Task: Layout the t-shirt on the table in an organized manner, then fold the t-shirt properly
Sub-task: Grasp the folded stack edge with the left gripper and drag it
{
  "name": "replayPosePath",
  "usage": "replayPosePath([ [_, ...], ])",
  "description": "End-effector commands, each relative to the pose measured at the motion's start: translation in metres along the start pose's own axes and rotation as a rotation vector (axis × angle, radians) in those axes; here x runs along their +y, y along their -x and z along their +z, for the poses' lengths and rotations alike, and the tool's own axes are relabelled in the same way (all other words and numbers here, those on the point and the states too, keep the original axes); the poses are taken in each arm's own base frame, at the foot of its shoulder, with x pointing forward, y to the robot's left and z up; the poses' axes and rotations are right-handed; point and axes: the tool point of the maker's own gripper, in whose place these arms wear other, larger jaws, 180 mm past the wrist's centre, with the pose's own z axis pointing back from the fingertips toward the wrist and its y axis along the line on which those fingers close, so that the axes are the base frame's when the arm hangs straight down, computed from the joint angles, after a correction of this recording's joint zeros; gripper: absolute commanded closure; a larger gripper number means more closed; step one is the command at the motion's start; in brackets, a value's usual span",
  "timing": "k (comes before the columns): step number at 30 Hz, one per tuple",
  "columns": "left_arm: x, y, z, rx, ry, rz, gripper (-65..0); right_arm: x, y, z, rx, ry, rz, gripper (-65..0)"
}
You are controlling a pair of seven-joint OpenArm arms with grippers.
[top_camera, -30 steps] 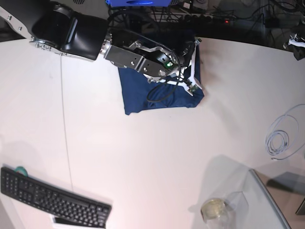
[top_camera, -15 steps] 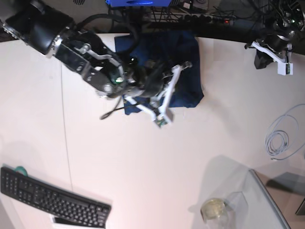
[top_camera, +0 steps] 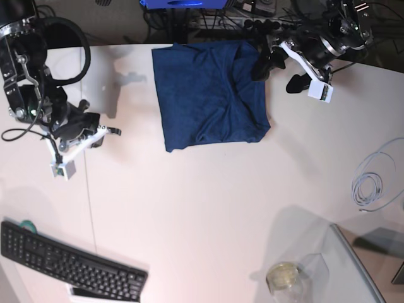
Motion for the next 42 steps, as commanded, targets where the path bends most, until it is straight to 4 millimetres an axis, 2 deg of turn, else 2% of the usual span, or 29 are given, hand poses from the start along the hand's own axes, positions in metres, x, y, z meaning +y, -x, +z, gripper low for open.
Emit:
replayPosePath([
  [1,0.007,-0.008,-0.001,-0.021,-0.006,0.008,-62.9,0.0,-0.005,0.001,-0.015,-0.007,0.002,0.0],
  [8,0.023,0.011,-0.027,0.007,-0.003,0.13,-57.8,0.011,0.01,0.001,0.013,-0.087,0.099,0.0],
  [13,0.02,0.012,-0.045,0.003,0.016,0.185,-57.9,0.009,0.016,0.001,0.026,-0.085,0.095,0.0],
  [19,-0.003,0.022,-0.071,0.052,0.094,0.2,-57.9,0.008,0.019,0.001,0.032,-0.082,0.095,0.0],
  [22,-0.008,0.026,-0.08,0.071,0.114,0.21,-56.8,0.007,0.017,0.001,0.029,-0.079,0.093,0.0],
  [23,-0.007,0.025,-0.082,0.061,0.114,0.217,-52.8,0.001,0.014,0.002,0.019,-0.068,0.08,0.0],
  [25,-0.004,0.023,-0.083,0.038,0.107,0.227,-39.0,-0.012,0.012,0.006,0.004,-0.04,0.04,0.0],
  [29,-0.007,0.015,-0.087,0.035,0.124,0.178,-0.3,-0.041,0.005,0.015,-0.03,0.018,-0.024,0.0],
  [33,-0.008,0.01,-0.104,0.144,0.106,-0.002,0.0,-0.071,-0.001,0.027,-0.068,0.082,-0.085,0.0],
  [35,-0.005,-0.005,-0.109,0.159,0.089,-0.098,0.0,-0.082,-0.002,0.031,-0.08,0.105,-0.106,0.0],
  [38,0.001,-0.032,-0.114,0.245,0.06,-0.348,0.0,-0.095,0.002,0.037,-0.082,0.133,-0.132,0.0],
  [42,0.0,-0.068,-0.13,0.376,0.016,-0.722,0.0,-0.098,0.011,0.038,-0.065,0.139,-0.138,0.0],
])
